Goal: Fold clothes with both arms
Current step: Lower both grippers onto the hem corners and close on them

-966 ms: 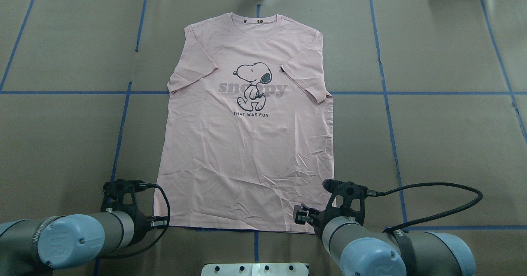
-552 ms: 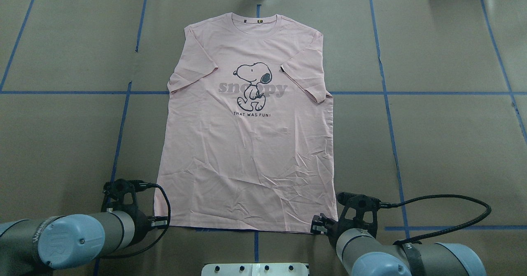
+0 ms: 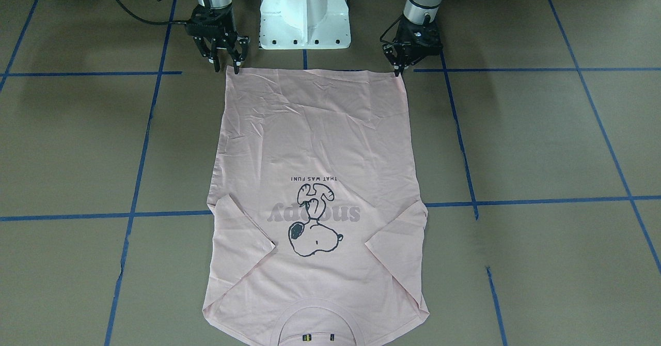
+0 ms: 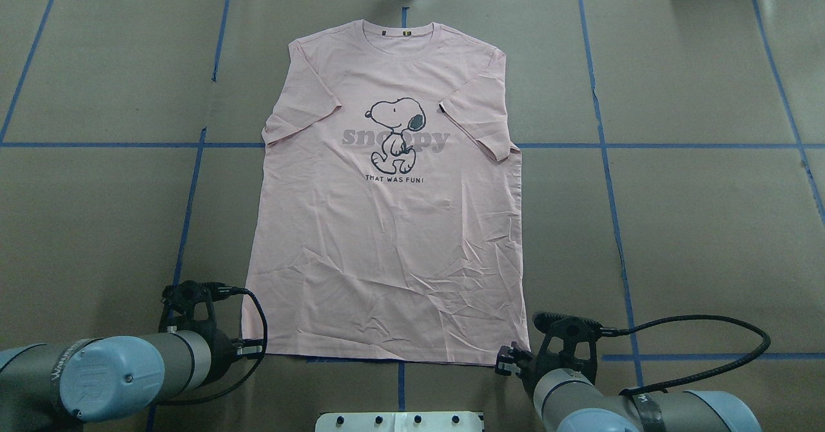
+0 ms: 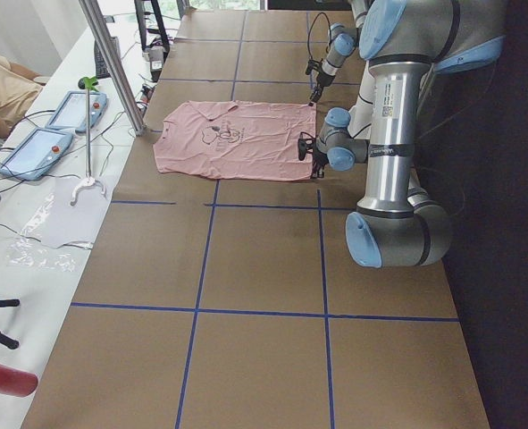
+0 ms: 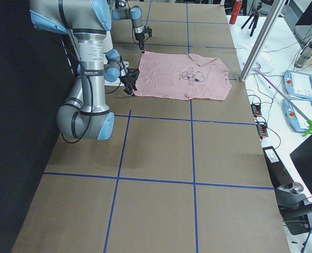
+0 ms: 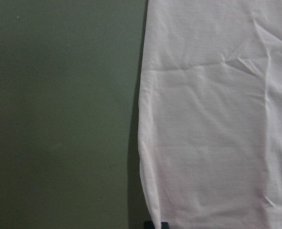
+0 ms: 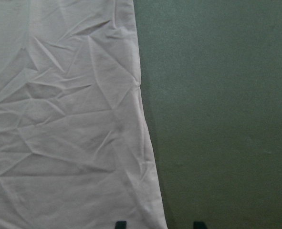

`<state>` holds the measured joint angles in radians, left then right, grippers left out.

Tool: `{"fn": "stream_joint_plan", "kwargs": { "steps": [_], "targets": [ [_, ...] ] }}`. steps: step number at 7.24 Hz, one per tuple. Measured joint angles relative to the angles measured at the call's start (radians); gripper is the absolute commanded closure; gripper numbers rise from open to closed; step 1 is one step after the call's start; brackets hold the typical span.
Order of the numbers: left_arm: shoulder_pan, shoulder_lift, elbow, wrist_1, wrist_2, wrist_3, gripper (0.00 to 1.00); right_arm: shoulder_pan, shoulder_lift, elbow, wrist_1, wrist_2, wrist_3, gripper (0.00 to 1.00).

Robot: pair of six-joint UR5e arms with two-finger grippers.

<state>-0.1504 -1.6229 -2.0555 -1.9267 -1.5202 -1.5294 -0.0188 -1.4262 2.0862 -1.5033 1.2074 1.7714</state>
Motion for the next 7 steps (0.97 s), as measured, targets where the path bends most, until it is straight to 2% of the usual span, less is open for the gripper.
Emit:
{"fn": "stream_joint_plan", "kwargs": {
  "steps": [1,2,3,4,7],
  "targets": [
    [0.001,0.000,0.000,0.000,0.000,0.000,1.00,-0.005,0.000,-0.004,0.000,-0.001,0.009,0.52],
    [0.001,0.000,0.000,0.000,0.000,-0.001,1.00,-0.008,0.000,-0.007,0.000,-0.002,0.013,0.61],
    [0.001,0.000,0.000,0.000,0.000,-0.001,1.00,-0.010,0.000,-0.010,0.001,-0.004,0.015,0.85],
    [0.001,0.000,0.000,0.000,0.000,-0.001,1.00,-0.011,0.002,-0.012,0.002,-0.006,0.016,1.00],
    [0.000,0.000,0.000,0.000,0.001,-0.001,1.00,-0.014,0.008,-0.013,0.003,-0.007,0.015,1.00]
  ]
}}
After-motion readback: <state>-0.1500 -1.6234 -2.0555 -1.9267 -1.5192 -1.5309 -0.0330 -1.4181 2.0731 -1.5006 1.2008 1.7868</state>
